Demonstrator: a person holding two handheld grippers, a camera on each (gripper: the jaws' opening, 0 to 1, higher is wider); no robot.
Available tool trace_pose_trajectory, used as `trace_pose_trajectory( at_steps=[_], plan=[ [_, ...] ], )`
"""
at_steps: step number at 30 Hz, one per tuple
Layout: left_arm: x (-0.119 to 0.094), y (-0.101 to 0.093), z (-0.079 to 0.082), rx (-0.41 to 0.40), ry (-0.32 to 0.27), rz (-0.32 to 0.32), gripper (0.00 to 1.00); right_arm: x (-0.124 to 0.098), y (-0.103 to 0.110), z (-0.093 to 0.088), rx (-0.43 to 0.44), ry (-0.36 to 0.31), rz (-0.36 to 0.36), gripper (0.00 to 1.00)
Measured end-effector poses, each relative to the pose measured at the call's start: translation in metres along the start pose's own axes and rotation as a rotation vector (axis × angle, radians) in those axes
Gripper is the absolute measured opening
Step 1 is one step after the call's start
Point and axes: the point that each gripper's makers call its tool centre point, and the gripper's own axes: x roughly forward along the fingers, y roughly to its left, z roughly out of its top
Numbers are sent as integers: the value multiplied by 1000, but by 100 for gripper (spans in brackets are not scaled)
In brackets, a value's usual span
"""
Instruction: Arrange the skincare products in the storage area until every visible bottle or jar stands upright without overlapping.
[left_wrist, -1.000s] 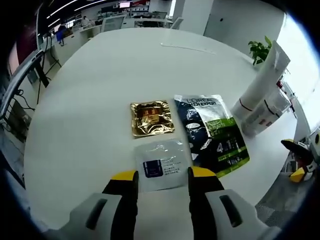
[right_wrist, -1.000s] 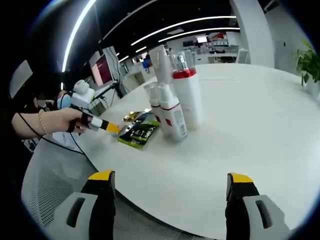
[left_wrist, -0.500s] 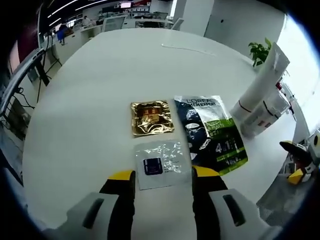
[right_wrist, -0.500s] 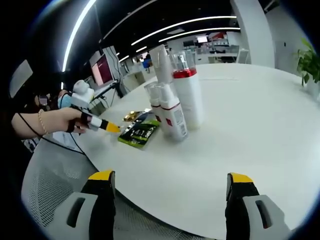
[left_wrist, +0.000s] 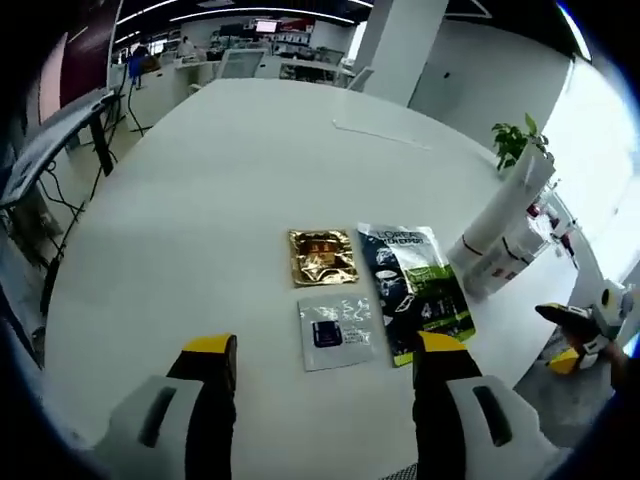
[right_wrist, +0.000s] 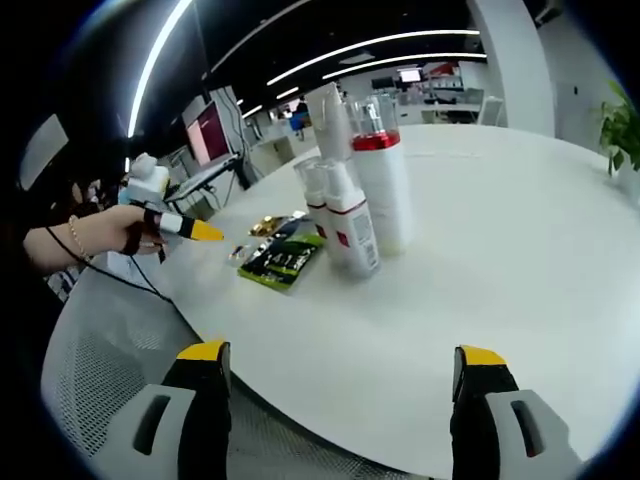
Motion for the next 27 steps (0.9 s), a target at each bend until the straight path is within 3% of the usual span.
trace_pose_trajectory(
  at_steps=[5,9,12,14,17,19,22,23,24,26,27],
  plan=[
    [-27,-9,14,20,-119,-105,76,0,-3,1,10,-16,-9,96],
    [-46,-9,12,56,-178,-114,77,-2,-3,5,13,-30,-14,96],
    [-59,-17,10,124,-217,-124,78,-3,-4,7,17,-44,-20,96],
    [-63,-23,20,171,-257,-138,78,-3,-4,10,25,-60,-17,96],
    [-77,-41,34,304,-335,-149,78,-6,-1,18,35,-104,-14,96],
    [-82,-46,34,329,-361,-165,79,-8,-2,23,29,-132,-22,95],
    [-86,-43,29,370,-377,-154,90,-8,-3,26,44,-159,-20,97],
    [-90,-45,36,398,-424,-151,99,-7,-6,27,38,-164,-20,97],
    [-98,-48,43,435,-478,-137,99,-6,-5,28,29,-164,-20,99],
    [-93,-45,43,372,-486,-158,100,-5,-2,25,23,-150,-11,99],
    [-89,-43,41,352,-462,-154,100,-3,-3,22,21,-143,-8,99]
  ],
)
